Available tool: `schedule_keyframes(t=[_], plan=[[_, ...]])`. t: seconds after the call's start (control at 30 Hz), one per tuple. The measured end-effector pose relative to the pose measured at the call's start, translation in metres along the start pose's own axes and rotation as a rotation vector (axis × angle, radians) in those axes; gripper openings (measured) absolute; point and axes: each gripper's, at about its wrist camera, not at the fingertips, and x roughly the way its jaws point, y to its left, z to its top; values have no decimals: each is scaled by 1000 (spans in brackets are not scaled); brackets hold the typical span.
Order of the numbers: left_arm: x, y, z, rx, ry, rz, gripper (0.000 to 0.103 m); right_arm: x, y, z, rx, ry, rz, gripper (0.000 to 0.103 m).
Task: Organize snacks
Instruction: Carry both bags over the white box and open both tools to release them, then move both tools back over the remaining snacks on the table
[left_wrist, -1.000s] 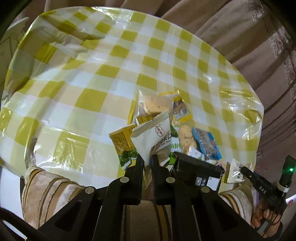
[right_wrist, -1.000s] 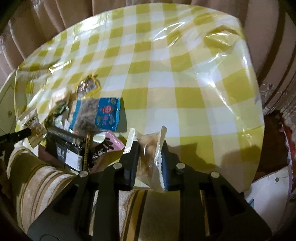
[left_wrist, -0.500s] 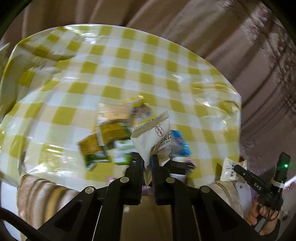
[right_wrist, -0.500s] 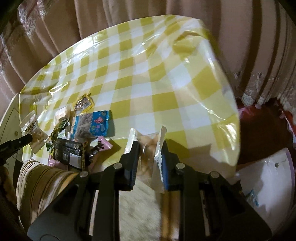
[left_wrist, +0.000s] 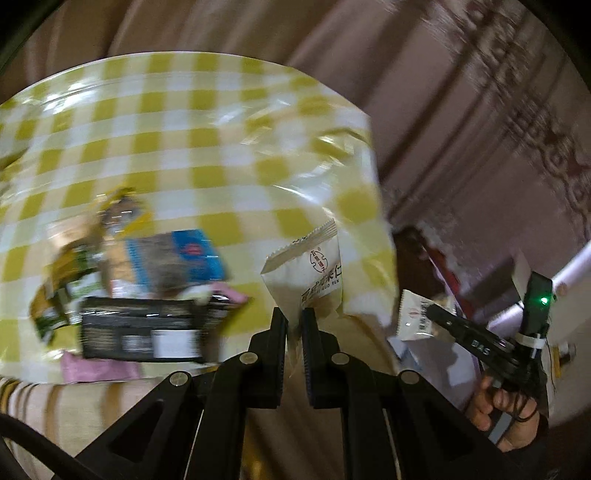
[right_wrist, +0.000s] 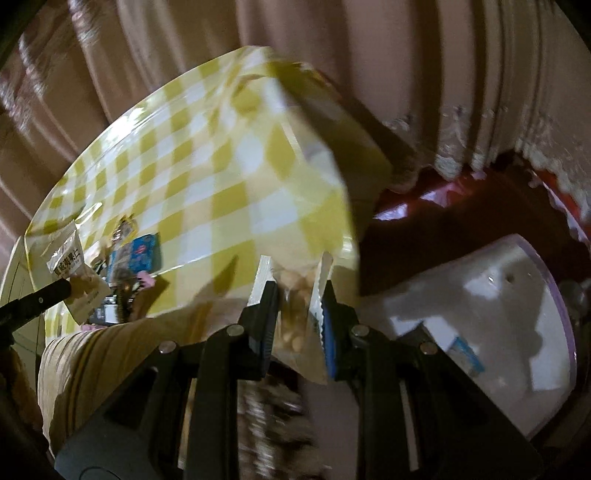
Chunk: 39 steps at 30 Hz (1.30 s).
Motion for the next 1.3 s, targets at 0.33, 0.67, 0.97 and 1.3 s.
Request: schedule_keyframes(t=[0.33, 0.67, 0.97, 1.3], plan=[[65, -93, -12, 187, 156, -110, 9, -3, -74, -19, 121, 39, -97, 26], [131, -148, -25, 306, 354, -118, 9, 15, -118, -41, 186, 143, -154, 26], [149, -152, -24, 293, 393, -97, 12, 32, -123, -53, 196, 229, -131, 30], [146, -145, -24, 272, 383, -97, 23, 26, -116, -52, 196, 219, -128, 47]])
